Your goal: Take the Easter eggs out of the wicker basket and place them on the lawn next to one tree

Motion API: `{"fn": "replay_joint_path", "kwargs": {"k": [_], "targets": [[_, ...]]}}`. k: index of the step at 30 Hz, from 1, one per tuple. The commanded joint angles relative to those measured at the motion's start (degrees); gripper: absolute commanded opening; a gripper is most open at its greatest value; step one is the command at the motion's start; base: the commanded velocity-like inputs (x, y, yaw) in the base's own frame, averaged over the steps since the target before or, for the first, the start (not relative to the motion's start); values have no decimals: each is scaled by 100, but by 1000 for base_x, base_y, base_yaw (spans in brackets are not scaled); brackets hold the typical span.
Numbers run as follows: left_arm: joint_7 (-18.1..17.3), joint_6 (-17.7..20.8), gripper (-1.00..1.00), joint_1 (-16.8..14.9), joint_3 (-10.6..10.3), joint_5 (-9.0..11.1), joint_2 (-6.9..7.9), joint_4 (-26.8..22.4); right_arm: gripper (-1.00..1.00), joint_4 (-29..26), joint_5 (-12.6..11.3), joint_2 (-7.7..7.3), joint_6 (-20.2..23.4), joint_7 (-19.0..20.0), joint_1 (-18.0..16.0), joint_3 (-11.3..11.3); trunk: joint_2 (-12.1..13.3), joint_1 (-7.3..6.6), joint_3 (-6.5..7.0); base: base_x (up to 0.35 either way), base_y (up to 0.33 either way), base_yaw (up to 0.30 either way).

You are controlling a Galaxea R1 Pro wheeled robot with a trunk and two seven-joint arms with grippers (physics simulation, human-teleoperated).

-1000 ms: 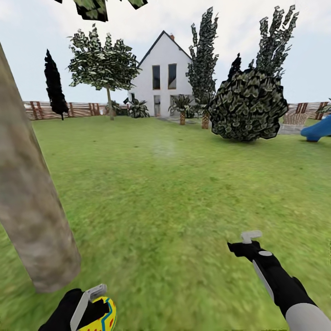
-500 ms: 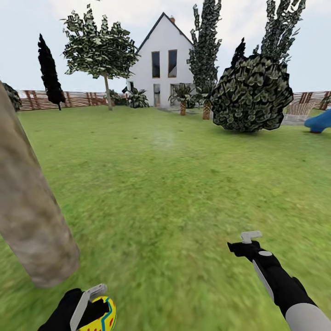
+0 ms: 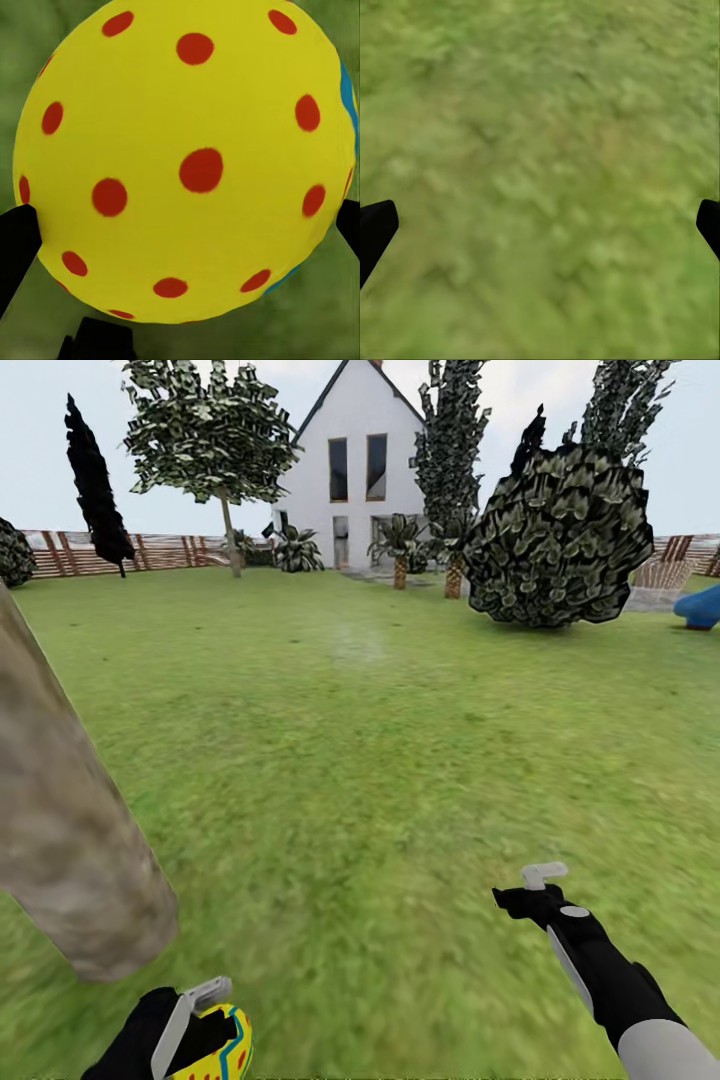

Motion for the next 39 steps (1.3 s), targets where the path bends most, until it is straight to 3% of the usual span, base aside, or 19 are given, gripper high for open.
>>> {"fn": "replay_joint_path", "kwargs": {"k": [1,4,12,32,39], "targets": [[53,22,-100,-3,5,58,-4,-5,100,-12,11,-5,36,12,-2,7,-4,2,-28,107,248,0],[58,20,-100,-3,6,57,-4,-5,100,-12,11,-5,36,13,-2,5,-8,9,-95,165,241,0],[61,31,-100,-3,-1,50,-19,10,100,-12,11,-5,29,13,-1,4,-8,9,-95,49,54,0],[67,31,-100,-3,6,41,-20,56,100,-12,11,4,35,14,0,4,-35,61,-538,0,0,0],[36,13,-100,-2,-18,77,91,88,100,137,13,-50,28,51,0,54,-35,61,-538,0,0,0]]}}
